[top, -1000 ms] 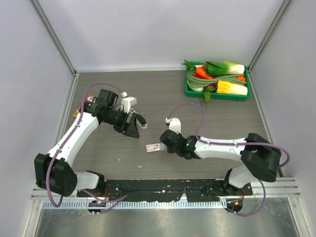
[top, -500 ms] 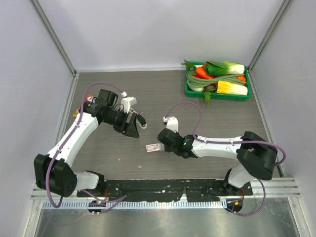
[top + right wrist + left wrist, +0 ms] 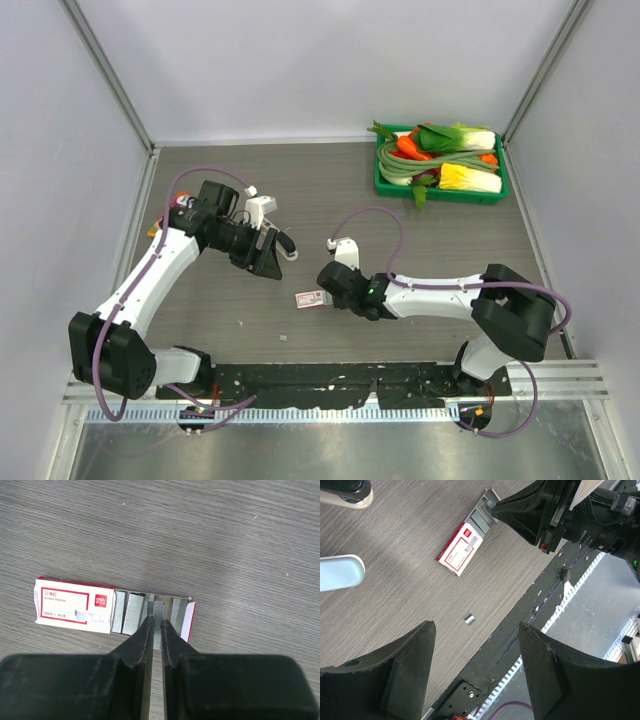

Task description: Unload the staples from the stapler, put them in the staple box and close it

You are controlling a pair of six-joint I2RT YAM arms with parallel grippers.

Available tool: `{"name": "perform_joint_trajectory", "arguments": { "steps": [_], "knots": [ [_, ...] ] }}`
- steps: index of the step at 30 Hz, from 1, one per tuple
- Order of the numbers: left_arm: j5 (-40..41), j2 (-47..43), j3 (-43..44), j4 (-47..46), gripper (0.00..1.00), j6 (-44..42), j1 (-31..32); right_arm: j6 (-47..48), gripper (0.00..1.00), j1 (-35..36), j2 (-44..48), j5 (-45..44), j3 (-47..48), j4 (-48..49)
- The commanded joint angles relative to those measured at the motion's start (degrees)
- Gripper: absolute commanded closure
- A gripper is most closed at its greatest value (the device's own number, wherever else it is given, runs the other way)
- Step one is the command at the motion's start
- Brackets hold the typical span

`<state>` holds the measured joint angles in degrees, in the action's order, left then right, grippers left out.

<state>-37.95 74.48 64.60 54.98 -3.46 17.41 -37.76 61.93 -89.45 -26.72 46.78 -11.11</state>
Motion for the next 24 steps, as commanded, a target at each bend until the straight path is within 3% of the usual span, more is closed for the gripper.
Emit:
{"name": "perform_joint_trajectory", "arguments": {
  "steps": [1,24],
  "knots": [
    [-0.2,-1.9,0.6,-0.1,0.29,-0.3,0.3,0.9,0.89,0.3,-0.5,-1.8,2.3,1.6],
    [-0.1,-2.1,0.4,-0.3,0.29,-0.2,0.3,0.7,0.89,0.4,-0.8,-2.5,2.3,1.0]
  ]
}}
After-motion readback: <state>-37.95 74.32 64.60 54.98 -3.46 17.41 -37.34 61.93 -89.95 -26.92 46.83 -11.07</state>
